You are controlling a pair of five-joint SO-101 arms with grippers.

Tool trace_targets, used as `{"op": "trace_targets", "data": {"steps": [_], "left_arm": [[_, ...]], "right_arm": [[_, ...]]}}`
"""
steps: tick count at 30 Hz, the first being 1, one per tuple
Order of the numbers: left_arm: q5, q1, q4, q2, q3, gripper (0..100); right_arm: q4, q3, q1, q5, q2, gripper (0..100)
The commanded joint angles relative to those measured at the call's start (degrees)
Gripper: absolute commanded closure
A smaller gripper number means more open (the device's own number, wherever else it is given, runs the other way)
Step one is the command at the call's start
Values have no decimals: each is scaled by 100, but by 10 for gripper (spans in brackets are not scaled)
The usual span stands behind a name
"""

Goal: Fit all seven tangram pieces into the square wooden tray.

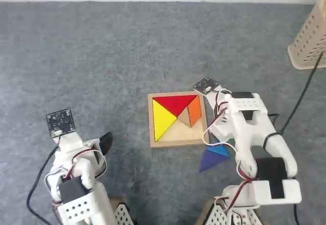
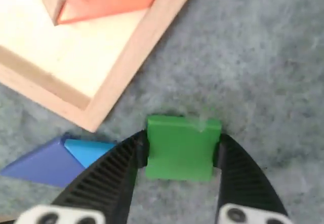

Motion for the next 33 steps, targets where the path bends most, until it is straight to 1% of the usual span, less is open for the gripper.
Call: {"op": "trace_targets", "data": {"steps": [1, 5, 7, 9, 12, 19, 22, 25, 29, 33], "left_arm": [[-9, 9, -9, -70, -75, 646], [-9, 9, -9, -70, -75, 646], [-9, 9, -9, -70, -75, 646], [-9, 9, -9, -70, -75, 646], [-9, 9, -9, -70, -75, 646], [-9, 9, -9, -70, -75, 646], [-9, 9, -9, -70, -75, 646], [-9, 9, -9, -70, -75, 646], [-9, 9, -9, -70, -75, 646], [-9, 9, -9, -70, -75, 646]], "right_arm": [[-207, -53, 57, 70, 154, 792], [-215, -53, 66, 35, 110, 810], [-224, -53, 66, -18, 40, 864], [-224, -53, 66, -281, -110, 920], [-171, -53, 66, -615, -479, 970], [312, -53, -75, -1020, -1745, 982], [699, -220, -338, -1073, -2132, 982], [1182, -703, -681, -1407, -2176, 982], [1455, -1248, -1262, -1697, -2176, 982], [1622, -1415, -1727, -1846, -2070, 982]]}}
